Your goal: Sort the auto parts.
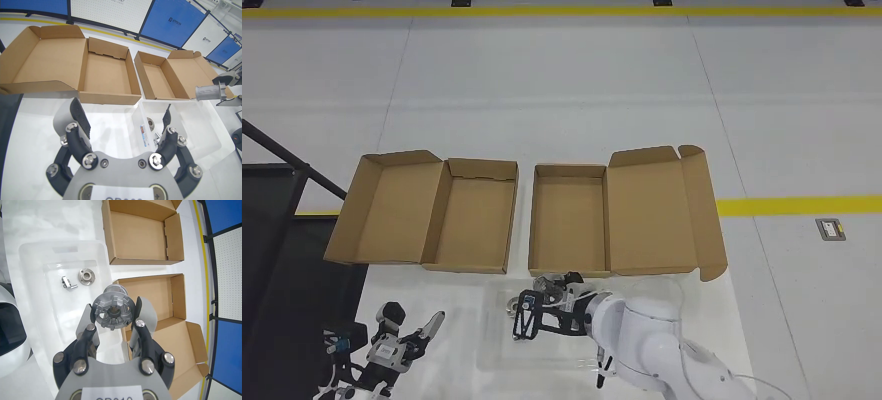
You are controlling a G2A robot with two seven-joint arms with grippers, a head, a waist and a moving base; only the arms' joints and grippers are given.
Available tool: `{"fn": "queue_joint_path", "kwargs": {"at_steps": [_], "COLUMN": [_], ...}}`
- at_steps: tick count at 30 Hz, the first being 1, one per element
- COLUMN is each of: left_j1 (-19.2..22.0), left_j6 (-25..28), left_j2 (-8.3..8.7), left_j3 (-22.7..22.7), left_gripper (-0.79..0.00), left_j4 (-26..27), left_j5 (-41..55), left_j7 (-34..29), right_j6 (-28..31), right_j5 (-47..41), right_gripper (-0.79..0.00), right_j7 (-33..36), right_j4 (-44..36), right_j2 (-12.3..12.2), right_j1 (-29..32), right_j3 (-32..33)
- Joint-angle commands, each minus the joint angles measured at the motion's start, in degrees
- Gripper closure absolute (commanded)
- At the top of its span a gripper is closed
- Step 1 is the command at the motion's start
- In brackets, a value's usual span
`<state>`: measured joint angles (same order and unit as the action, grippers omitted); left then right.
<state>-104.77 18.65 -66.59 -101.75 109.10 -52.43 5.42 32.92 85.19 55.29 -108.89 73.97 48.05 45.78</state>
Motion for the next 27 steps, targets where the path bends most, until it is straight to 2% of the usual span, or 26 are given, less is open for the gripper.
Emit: {"fn": "queue_joint_path", "kwargs": {"at_steps": [1, 4, 10, 19, 27], "left_j1": [0.00, 0.26, 0.46, 0.22, -0.27], "left_j6": [0.00, -0.10, 1.52, 4.19, 5.68], "left_j2": [0.00, -0.04, -0.04, -0.05, -0.16], "left_j3": [0.00, -0.08, -2.30, -3.29, -2.10], "left_gripper": [-0.785, -0.785, -0.785, -0.785, -0.785], "left_j4": [0.00, 0.11, 0.13, 0.31, 0.06], "left_j5": [0.00, 0.59, 5.13, 8.15, 7.38], "left_j7": [0.00, 0.09, -0.54, -2.63, -3.52], "right_j6": [-2.03, -6.07, -15.85, -15.57, -17.74], "right_j5": [-0.83, -4.17, -10.24, -21.25, -26.10], "right_gripper": [0.000, 0.000, 0.000, 0.000, 0.000], "right_j7": [-0.29, -0.46, -0.98, -9.03, -12.06], "right_j4": [1.60, 6.36, 23.28, 52.27, 71.35], "right_j2": [0.26, 1.25, 4.71, 10.31, 17.25], "right_j1": [0.11, -2.90, -14.54, -29.79, -38.64], "right_j3": [0.07, 0.58, -0.76, -4.43, -10.59]}}
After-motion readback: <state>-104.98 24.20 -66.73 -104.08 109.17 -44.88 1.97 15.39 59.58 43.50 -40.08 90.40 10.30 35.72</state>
